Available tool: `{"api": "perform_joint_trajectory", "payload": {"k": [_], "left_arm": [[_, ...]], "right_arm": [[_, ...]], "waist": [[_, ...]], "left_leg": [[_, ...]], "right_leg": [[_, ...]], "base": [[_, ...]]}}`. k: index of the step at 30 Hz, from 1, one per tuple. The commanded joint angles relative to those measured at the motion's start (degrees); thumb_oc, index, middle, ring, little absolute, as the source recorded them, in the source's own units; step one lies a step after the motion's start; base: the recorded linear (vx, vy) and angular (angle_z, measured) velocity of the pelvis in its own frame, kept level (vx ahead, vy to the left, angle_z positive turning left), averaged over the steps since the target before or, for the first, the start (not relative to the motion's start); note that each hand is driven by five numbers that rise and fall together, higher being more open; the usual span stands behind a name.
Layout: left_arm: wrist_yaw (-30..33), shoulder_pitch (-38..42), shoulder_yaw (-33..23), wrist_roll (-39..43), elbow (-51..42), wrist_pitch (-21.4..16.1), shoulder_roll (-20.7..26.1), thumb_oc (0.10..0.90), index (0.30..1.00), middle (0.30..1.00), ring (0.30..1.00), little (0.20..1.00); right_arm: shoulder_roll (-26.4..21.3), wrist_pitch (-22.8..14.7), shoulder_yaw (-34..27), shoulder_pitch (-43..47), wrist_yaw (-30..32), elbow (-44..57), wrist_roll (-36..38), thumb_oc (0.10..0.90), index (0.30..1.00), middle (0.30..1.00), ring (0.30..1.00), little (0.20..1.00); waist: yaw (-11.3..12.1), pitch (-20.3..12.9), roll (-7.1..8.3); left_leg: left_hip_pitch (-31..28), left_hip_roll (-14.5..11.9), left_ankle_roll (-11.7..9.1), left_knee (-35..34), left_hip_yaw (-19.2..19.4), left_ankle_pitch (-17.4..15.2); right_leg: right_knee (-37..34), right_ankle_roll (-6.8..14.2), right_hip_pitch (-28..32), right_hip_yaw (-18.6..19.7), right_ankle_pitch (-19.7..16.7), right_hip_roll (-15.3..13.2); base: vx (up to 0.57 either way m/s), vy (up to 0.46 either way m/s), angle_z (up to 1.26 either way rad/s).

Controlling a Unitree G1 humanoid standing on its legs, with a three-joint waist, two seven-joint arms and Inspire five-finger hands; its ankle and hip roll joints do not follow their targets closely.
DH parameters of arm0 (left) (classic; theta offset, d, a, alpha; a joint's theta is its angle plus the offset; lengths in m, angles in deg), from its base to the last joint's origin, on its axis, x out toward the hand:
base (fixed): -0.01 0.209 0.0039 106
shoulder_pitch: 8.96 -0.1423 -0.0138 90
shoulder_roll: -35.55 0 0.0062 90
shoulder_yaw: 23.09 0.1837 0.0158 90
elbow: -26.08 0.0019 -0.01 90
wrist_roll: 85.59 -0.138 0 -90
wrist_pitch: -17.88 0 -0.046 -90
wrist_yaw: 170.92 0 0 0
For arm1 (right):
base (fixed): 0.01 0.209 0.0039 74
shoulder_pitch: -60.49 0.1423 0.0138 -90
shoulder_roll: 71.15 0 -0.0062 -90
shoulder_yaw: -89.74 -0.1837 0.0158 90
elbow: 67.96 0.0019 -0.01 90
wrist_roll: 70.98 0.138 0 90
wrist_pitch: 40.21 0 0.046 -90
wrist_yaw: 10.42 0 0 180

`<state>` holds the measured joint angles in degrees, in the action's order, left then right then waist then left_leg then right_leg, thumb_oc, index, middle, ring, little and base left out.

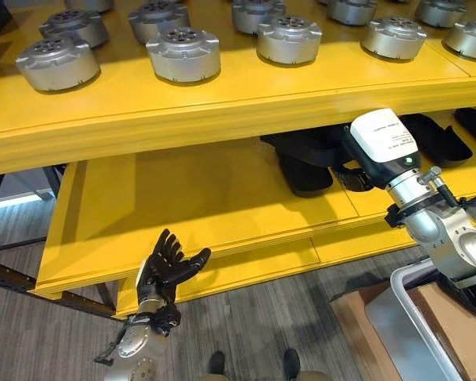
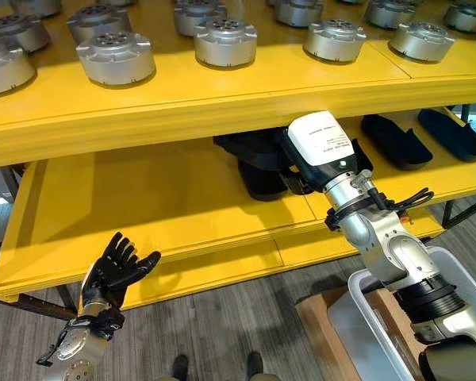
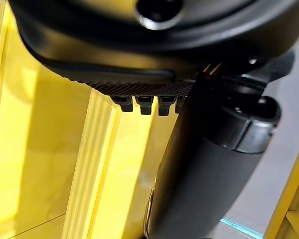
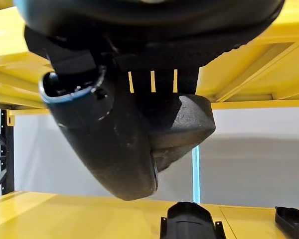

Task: Move parts from the plastic box to the shelf.

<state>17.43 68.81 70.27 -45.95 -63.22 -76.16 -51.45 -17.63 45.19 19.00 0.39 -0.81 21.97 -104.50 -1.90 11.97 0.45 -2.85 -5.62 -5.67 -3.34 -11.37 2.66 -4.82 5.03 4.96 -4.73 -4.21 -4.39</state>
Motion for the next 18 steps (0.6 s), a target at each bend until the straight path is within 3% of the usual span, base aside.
{"api": "perform_joint_trajectory", "payload": {"k": [1,2,3,4,5,6,7,8,9,12,17,18], "left_arm": [[-1.4,0.7,1.3,-1.0,-6.6,-5.1,3.1,0.900,1.000,1.000,1.000,1.000],[-1.5,1.0,1.4,-0.5,-7.0,-5.5,3.2,0.900,1.000,1.000,1.000,1.000],[-1.5,1.1,1.3,-0.4,-7.0,-5.5,3.2,0.900,1.000,1.000,1.000,1.000],[-1.5,1.8,1.8,0.3,-7.3,-5.6,3.3,0.900,1.000,1.000,1.000,1.000],[-1.4,1.9,1.8,0.4,-7.3,-5.6,3.3,0.900,1.000,1.000,1.000,1.000],[-1.5,2.1,1.9,0.7,-7.3,-5.4,3.4,0.900,1.000,1.000,1.000,1.000],[-2.0,2.1,2.3,0.9,-7.2,-5.1,4.0,0.900,1.000,1.000,1.000,1.000],[-2.2,2.3,2.8,0.5,-7.4,-5.0,4.7,0.900,1.000,1.000,1.000,1.000],[-2.3,2.4,3.1,0.7,-7.1,-4.8,4.6,0.900,1.000,1.000,1.000,1.000],[-2.8,1.6,3.4,1.9,-6.5,-4.5,3.5,0.900,1.000,1.000,1.000,1.000],[-3.3,1.1,2.9,0.8,-6.9,-4.6,5.3,0.900,1.000,1.000,1.000,1.000],[-3.3,1.1,2.9,0.8,-6.9,-4.5,5.3,0.900,1.000,1.000,1.000,1.000]], "right_arm": [[2.1,-0.6,-2.6,14.6,5.5,3.2,3.0,0.400,0.300,0.300,0.300,0.300],[2.0,-0.8,-2.4,15.5,5.9,3.3,3.3,0.400,0.300,0.300,0.300,0.300],[2.0,-0.8,-2.3,15.7,5.9,3.2,3.3,0.400,0.300,0.300,0.300,0.300],[1.5,-0.9,-2.9,16.2,7.0,3.3,3.5,0.400,0.300,0.300,0.300,0.300],[1.5,-0.9,-3.0,16.3,7.1,3.2,3.5,0.400,0.300,0.300,0.300,0.300],[1.1,-0.7,-3.4,16.1,7.5,2.9,3.6,0.400,0.300,0.300,0.300,0.300],[0.4,0.1,-3.3,16.8,8.0,1.7,3.5,0.400,0.300,0.300,0.300,0.300],[-0.1,0.4,-3.9,16.7,8.6,1.2,4.0,0.400,0.300,0.300,0.300,0.300],[-0.3,0.5,-4.1,16.2,8.7,1.4,3.9,0.400,0.300,0.300,0.300,0.300],[0.7,1.1,-5.1,14.7,8.5,1.5,2.3,0.400,0.300,0.300,0.300,0.300],[1.7,2.1,-5.5,15.0,8.3,1.0,1.2,0.400,0.300,0.300,0.300,0.300],[1.7,2.1,-5.5,15.1,8.3,0.9,1.2,0.400,0.300,0.300,0.300,0.300]], "waist": [[2.3,-7.4,2.57],[3.1,-5.6,2.98],[2.9,-5.5,2.90],[2.7,-3.6,3.72],[2.6,-3.6,3.68],[2.1,-3.3,3.80],[2.1,-3.3,3.77],[1.9,-3.5,2.91],[1.7,-3.6,2.65],[1.9,-4.2,0.86],[3.6,-3.4,1.64],[3.6,-3.4,1.66]], "left_leg": [[-1.4,0.5,1.5,7.2,1.6,-7.3],[1.8,2.3,0.5,14.2,1.3,-7.4],[2.5,2.4,0.5,15.5,1.0,-8.1],[5.9,0.8,0.2,19.7,4.5,-6.7],[6.3,0.8,0.2,20.3,4.3,-7.0],[7.1,-2.5,0.2,19.3,6.7,-6.0],[6.5,-8.6,-0.4,14.2,8.4,-2.4],[6.8,-12.9,-1.5,9.6,8.9,2.6],[6.5,-13.8,-1.8,8.9,9.9,2.9],[4.2,-13.1,-2.3,6.2,11.7,0.7],[6.6,-8.2,-1.5,12.9,11.6,-4.3],[6.6,-8.1,-1.5,13.0,11.6,-4.4]], "right_leg": [[8.5,0.1,-7.0,-1.6,4.8,-1.6],[8.9,-0.6,-6.3,-1.9,5.9,-1.7],[9.1,-0.5,-6.3,-2.1,6.1,-1.7],[11.2,-1.2,-6.4,-4.0,6.8,-2.5],[11.6,-1.2,-6.7,-4.1,7.1,-2.5],[13.0,-1.1,-7.2,-5.0,8.0,-2.6],[15.6,-0.6,-7.8,-5.8,9.4,-2.9],[19.0,0.4,-8.5,-6.5,11.0,-3.9],[20.0,0.7,-8.7,-6.9,11.2,-4.7],[22.4,2.4,-9.2,-7.5,11.6,-7.2],[20.9,3.9,-7.3,-7.0,9.9,-11.3],[20.9,3.9,-7.3,-7.0,9.8,-11.3]], "base": [[-0.08,-0.121,0.18],[-0.06,-0.054,0.15],[-0.17,-0.092,0.15],[-0.12,-0.032,0.31],[-0.13,-0.032,0.57],[0.00,0.045,0.97],[0.03,0.155,1.12],[0.07,0.203,0.82],[0.08,0.233,0.52],[0.05,0.224,0.53],[0.06,0.189,0.15],[0.02,0.160,-0.08]]}}
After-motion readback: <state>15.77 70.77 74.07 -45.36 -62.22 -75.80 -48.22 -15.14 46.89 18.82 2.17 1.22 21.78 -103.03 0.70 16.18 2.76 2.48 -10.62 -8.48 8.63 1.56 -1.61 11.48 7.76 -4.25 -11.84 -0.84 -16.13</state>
